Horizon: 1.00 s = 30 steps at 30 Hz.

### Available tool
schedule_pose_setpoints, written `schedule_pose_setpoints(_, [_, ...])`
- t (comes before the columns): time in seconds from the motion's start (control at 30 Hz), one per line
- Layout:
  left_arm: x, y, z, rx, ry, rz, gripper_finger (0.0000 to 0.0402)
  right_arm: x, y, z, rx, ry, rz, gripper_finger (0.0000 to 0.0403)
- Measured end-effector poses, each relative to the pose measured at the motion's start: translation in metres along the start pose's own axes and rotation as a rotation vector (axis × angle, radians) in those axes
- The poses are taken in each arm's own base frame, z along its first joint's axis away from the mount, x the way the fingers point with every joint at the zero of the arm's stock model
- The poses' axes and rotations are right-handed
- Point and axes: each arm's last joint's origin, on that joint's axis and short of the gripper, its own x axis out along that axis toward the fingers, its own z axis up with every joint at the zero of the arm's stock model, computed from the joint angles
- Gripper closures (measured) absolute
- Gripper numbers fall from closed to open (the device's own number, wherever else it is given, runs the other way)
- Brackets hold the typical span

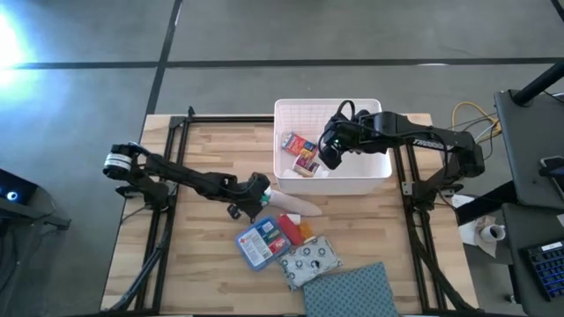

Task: Pick & place medical supplies in basket/bin
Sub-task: Put the green bandage into the white bin

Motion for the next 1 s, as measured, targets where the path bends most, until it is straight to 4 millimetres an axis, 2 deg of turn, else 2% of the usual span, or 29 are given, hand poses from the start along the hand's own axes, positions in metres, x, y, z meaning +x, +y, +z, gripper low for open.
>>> schedule_pose_setpoints(0.17, [-0.011,0.012,0.005,-0.086,0.016,0.002,0.0316,0.000,0.000,0.000,0.005,0.000,0.000,0.0030])
schedule_pose_setpoints(0.33, [-0.045,0.023,0.005,-0.262,0.108,-0.083,0.0332,0.000,0.000,0.000,-0.004,0.001,-0.001,0.0030])
schedule_pose_setpoints(0.43, [-0.077,0.032,0.003,-0.376,0.130,-0.093,0.0328,0.000,0.000,0.000,-0.016,0.001,-0.001,0.0030])
schedule_pose_setpoints(0.53, [-0.119,0.045,0.004,-0.491,0.056,-0.036,0.0326,0.000,0.000,0.000,-0.029,0.000,-0.001,0.0030])
schedule_pose_setpoints(0.67, [-0.181,0.080,0.009,-0.660,-0.239,0.180,0.0325,0.000,0.000,0.000,-0.055,-0.003,-0.006,0.0030])
schedule_pose_setpoints(0.77, [-0.214,0.110,0.011,-0.749,-0.489,0.387,0.0325,-0.001,-0.001,0.000,-0.087,-0.007,-0.007,0.0030])
schedule_pose_setpoints(0.8, [-0.219,0.120,0.011,-0.771,-0.550,0.443,0.0325,-0.002,-0.001,0.000,-0.093,-0.011,-0.009,0.0030])
schedule_pose_setpoints(0.87, [-0.217,0.138,0.011,-0.783,-0.618,0.496,0.0325,-0.007,-0.006,-0.001,-0.088,-0.044,-0.044,0.0030])
schedule_pose_setpoints(0.93, [-0.201,0.154,0.013,-0.770,-0.639,0.464,0.0325,-0.017,-0.013,-0.002,-0.074,-0.094,-0.086,0.0030])
schedule_pose_setpoints(1.0, [-0.176,0.172,0.014,-0.782,-0.606,0.422,0.0324,-0.029,-0.022,-0.004,-0.040,-0.144,-0.105,0.0030])
